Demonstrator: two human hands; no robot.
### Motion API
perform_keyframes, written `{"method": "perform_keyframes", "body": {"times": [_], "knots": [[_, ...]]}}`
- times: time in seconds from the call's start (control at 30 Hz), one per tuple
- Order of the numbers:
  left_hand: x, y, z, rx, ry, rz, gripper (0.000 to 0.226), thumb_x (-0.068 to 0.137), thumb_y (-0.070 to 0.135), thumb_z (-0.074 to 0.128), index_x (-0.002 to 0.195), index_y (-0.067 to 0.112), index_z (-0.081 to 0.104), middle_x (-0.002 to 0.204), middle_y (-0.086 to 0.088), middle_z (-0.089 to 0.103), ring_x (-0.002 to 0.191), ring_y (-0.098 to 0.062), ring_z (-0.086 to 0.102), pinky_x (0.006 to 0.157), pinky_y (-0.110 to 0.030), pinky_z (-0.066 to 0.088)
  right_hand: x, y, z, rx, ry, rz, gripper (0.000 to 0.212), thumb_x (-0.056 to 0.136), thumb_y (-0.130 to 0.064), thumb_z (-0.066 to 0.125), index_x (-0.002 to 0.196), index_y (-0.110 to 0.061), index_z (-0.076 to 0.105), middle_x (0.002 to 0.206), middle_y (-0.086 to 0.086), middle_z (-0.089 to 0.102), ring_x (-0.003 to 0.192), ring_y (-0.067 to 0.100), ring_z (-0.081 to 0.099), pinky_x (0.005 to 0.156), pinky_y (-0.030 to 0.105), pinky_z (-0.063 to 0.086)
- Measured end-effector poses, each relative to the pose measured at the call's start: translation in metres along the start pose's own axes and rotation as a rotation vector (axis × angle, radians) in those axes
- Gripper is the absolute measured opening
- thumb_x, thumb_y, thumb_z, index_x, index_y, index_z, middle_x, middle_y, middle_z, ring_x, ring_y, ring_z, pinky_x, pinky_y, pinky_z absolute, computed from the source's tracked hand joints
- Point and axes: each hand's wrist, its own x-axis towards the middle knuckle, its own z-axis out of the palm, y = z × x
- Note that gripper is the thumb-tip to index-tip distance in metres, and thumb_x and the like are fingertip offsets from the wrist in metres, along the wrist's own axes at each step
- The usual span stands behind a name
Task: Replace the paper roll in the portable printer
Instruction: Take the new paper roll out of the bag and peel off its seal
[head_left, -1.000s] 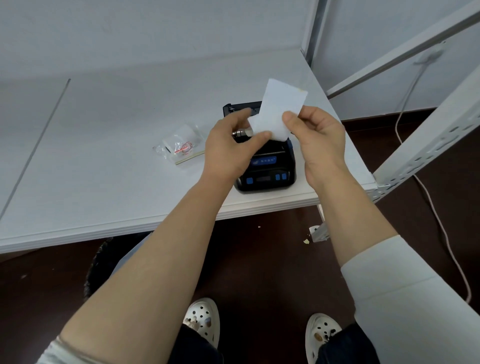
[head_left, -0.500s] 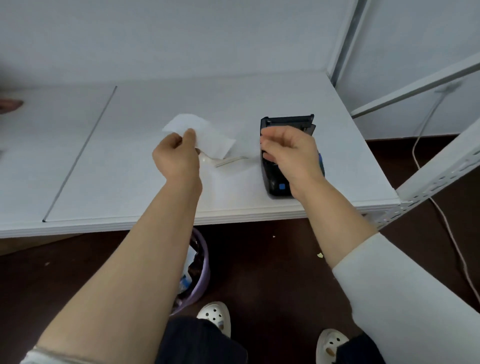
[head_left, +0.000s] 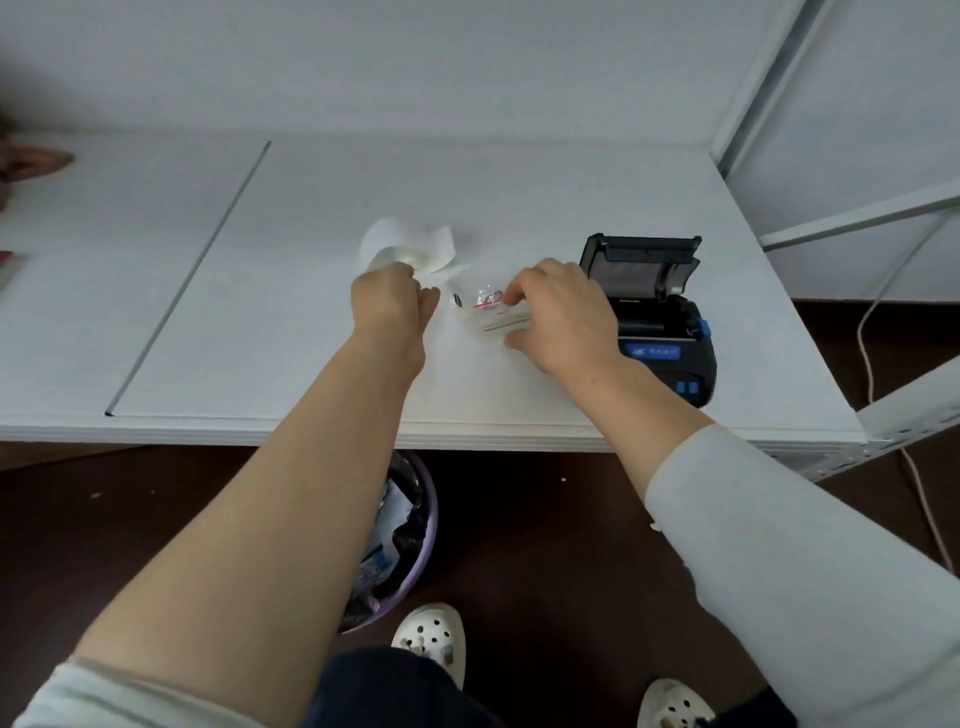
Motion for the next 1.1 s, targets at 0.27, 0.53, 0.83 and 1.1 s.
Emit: {"method": "perform_keyframes", "body": {"times": [0.27, 0.53, 0.83, 1.1], "knots": [[-0.012, -0.026, -0.001, 0.16, 0.025, -0.044, 0.024, 0.086, -0.002, 0.039, 0.067, 0.011, 0.045, 0.066, -0.003, 0.037, 0.057, -0.018, 0.04, 0.072, -0.03, 0.041, -0.005, -0.001, -0.003, 0.1, 0.042, 0.009, 0.026, 0.091, -0.008, 0.04, 0.1, -0.011, 0.065, 0.107, 0.013, 0.059, 0.097, 0.035, 0.056, 0.071, 0.034, 0.04], [-0.04, -0.032, 0.008, 0.062, -0.119, -0.022, 0.049, 0.083, -0.004, 0.038, 0.13, 0.007, 0.051, 0.078, 0.0, 0.049, 0.065, -0.02, 0.042, 0.083, -0.026, 0.045, -0.008, -0.008, -0.025, 0.489, 0.104, 0.147, 0.011, 0.082, -0.016, 0.061, 0.079, -0.012, 0.071, 0.085, 0.009, 0.074, 0.084, 0.027, 0.068, 0.078, 0.045, 0.055], [-0.053, -0.057, 0.012, 0.129, -0.2, 0.2, 0.03, 0.079, -0.001, 0.059, 0.103, 0.016, 0.057, 0.101, -0.003, 0.055, 0.094, -0.015, 0.051, 0.081, -0.021, 0.044, -0.032, 0.0, -0.035, 1.13, -0.039, 0.428, 0.013, 0.088, 0.0, 0.056, 0.08, 0.002, 0.065, 0.081, 0.026, 0.064, 0.062, 0.021, 0.063, 0.06, 0.032, 0.057], [-0.066, -0.052, 0.018, 0.263, -0.194, 0.31, 0.014, 0.081, 0.0, 0.059, 0.09, 0.007, 0.067, 0.071, -0.002, 0.062, 0.061, -0.013, 0.056, 0.057, -0.017, 0.052, -0.041, 0.012, -0.022, 1.366, 0.024, 0.528, 0.011, 0.085, -0.002, 0.062, 0.094, -0.001, 0.067, 0.073, 0.007, 0.066, 0.057, 0.01, 0.063, 0.056, 0.019, 0.057]]}}
